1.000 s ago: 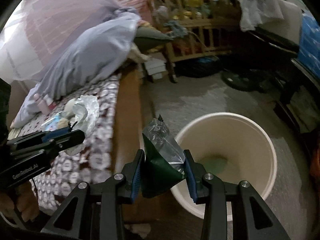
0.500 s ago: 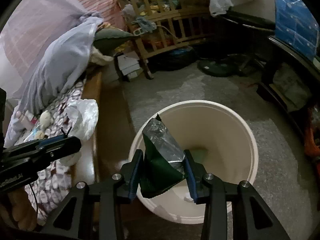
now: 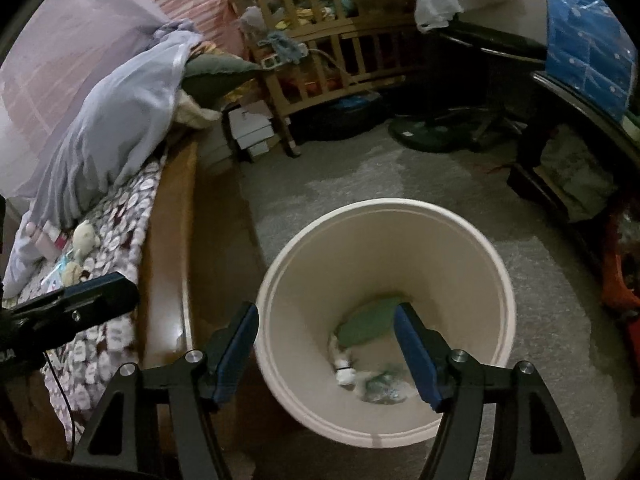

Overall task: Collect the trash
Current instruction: 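Carry both items over the bucket and open both tools to release them, then grasp the blue-white wrapper with the left tool while the right tool grasps the beige cloth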

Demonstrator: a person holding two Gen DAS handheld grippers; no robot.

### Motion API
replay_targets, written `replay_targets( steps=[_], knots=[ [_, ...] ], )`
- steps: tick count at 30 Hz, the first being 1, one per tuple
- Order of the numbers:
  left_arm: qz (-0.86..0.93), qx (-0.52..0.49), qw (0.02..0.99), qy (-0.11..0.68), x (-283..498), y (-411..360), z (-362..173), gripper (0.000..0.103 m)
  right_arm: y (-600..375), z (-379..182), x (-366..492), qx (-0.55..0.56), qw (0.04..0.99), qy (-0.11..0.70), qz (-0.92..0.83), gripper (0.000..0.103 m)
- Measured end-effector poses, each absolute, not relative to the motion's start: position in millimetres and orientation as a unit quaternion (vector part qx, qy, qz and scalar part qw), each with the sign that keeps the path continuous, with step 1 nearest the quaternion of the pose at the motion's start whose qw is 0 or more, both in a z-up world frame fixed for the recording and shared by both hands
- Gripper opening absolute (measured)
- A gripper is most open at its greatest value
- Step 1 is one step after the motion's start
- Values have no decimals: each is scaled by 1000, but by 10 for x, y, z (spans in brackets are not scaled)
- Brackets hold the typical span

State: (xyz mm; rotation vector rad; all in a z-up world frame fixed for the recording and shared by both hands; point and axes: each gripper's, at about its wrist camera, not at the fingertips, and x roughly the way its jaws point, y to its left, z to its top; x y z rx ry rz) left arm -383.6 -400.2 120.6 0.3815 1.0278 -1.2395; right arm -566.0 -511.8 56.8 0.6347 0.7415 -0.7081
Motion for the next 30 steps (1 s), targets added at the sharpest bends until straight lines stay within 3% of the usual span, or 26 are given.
replay_targets(
  steps=[10, 30],
  knots=[
    [-469, 183, 742, 442, -3396, -3243, 1268, 57, -4654, 775, -5124, 267, 852, 355, -276, 68],
    [-260, 122, 832, 475, -1824, -945, 1136, 57, -3179, 802, -3302, 182, 885, 424, -61, 68]
  ],
)
